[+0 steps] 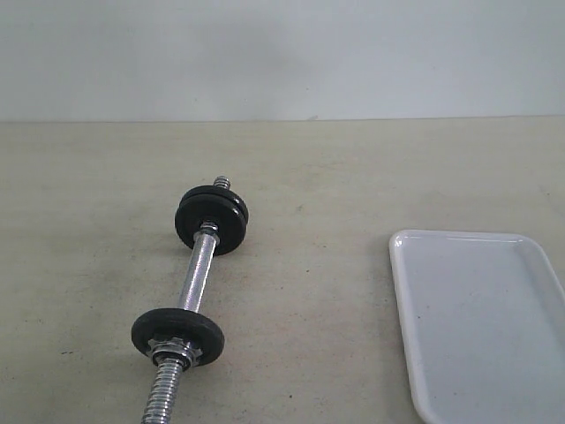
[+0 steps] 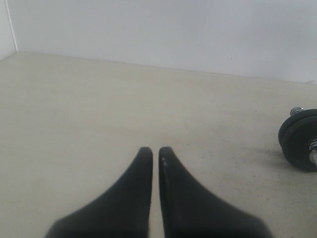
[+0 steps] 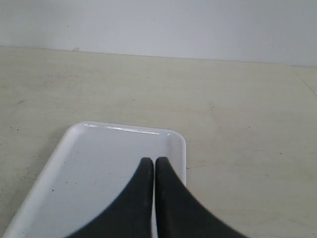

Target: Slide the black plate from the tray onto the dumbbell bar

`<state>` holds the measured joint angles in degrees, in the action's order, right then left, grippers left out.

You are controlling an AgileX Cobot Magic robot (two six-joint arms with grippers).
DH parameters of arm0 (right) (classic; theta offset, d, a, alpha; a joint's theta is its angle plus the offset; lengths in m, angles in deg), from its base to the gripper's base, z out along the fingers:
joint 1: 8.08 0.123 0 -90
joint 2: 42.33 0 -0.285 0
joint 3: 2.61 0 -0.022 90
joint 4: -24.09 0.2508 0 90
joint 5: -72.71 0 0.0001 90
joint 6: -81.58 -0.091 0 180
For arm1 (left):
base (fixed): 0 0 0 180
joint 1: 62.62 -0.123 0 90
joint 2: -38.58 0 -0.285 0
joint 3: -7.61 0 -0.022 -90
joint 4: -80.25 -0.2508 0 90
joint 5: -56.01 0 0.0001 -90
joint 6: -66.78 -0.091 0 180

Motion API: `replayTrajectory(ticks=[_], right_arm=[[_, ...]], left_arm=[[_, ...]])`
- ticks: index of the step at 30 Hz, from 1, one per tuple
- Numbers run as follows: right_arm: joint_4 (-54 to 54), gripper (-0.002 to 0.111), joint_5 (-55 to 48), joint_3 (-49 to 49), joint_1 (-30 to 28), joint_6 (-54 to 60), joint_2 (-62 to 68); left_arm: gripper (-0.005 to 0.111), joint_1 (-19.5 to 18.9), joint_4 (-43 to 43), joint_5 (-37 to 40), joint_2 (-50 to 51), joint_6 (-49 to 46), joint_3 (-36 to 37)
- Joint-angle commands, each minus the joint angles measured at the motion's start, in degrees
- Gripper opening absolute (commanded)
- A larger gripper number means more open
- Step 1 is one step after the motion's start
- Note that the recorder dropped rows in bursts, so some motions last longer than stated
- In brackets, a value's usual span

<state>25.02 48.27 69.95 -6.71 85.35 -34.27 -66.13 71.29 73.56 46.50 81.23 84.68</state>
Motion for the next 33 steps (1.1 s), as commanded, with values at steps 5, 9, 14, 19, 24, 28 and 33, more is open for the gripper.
replayTrajectory(ticks=[5, 9, 14, 19, 24, 28, 33], right_arm=[[-0.20, 0.000, 0.25, 0.16, -0.21, 0.28, -0.28], [-0.20, 0.000, 0.25, 0.16, -0.21, 0.28, -0.28], [-0.20, 0.000, 0.25, 0.16, -0.21, 0.16, -0.28], [-0.20, 0.000, 0.25, 0.16, -0.21, 0.16, -0.28], [-0.20, 0.000, 0.25, 0.16, -0.21, 0.16, -0.28], [-0.20, 0.000, 0.25, 0.16, -0.21, 0.16, -0.28], [-0.20, 0.000, 0.25, 0.16, -0.21, 0.16, -0.28]], left_arm=[[0.004, -0.20, 0.13, 0.04, -0.13, -6.59, 0.15], [0.004, -0.20, 0.13, 0.04, -0.13, -8.53, 0.15], [0.004, -0.20, 0.13, 0.04, -0.13, -8.53, 0.15], [0.004, -0.20, 0.13, 0.04, -0.13, -8.53, 0.15], [0.004, -0.20, 0.13, 0.04, -0.13, -8.68, 0.15], [0.004, -0.20, 0.13, 0.04, -0.13, -14.11, 0.15], [0.004, -0.20, 0.13, 0.04, -0.13, -15.00, 0.15]])
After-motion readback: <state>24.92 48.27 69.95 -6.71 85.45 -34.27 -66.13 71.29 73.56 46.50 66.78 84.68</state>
